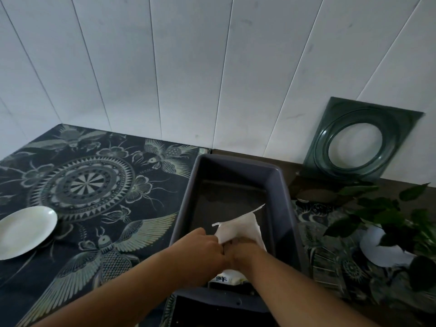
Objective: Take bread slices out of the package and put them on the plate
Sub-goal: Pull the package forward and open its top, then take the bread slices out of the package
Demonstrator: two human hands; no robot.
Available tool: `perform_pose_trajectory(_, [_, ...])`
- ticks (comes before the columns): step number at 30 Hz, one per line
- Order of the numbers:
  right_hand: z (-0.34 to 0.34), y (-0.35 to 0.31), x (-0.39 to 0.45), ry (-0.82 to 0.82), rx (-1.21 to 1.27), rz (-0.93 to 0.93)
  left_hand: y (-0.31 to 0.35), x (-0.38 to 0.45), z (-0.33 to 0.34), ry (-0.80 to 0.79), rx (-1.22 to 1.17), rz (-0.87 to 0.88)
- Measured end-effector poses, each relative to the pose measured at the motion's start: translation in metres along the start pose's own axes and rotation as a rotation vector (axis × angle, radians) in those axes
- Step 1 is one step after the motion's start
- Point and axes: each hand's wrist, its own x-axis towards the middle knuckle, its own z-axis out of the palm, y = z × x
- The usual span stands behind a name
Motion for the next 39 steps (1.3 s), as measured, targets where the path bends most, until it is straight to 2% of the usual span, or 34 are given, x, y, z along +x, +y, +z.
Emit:
perform_pose_trajectory(5, [0.001,0.002,-0.012,0.060,0.049,-0.057,0.001,0.003,0.012,0.090,0.023,-0.006])
perform_pose_trajectory(14, [0.006,0.015,-0.031,0.207,0.312,-0.134,0.009,0.010,0.023,0.078,-0.207,-0.326])
perform_pose_trajectory(21, [0.005,0.023,-0.037,0.201,-0.169,-0.201,0.019,0.016,0.026,0.194,-0.394,-0.401])
perform_pose_trajectory(28, [-0.033,0.012,-0.071,0.012,-0.285,-0.064,0.010,0.009,0.027,0.207,-0.554,-0.367])
perform_pose_trajectory(30, [-0.041,0.014,-0.088,0.083,-0.313,-0.042,0.008,0.007,0.025,0.225,-0.577,-0.346])
perform_pose_trajectory(33, [-0.052,0.020,-0.119,0.345,-0.370,-0.134,0.009,0.005,0.021,0.279,-0.557,-0.385])
perform_pose_trajectory(36, [-0.076,0.023,-0.145,0.473,-0.385,-0.192,0.007,0.009,0.012,0.343,-0.587,-0.430])
perform_pose_trajectory(39, [-0.105,0.025,-0.170,0.503,-0.409,-0.247,0.003,0.017,-0.014,0.336,-0.897,-0.360])
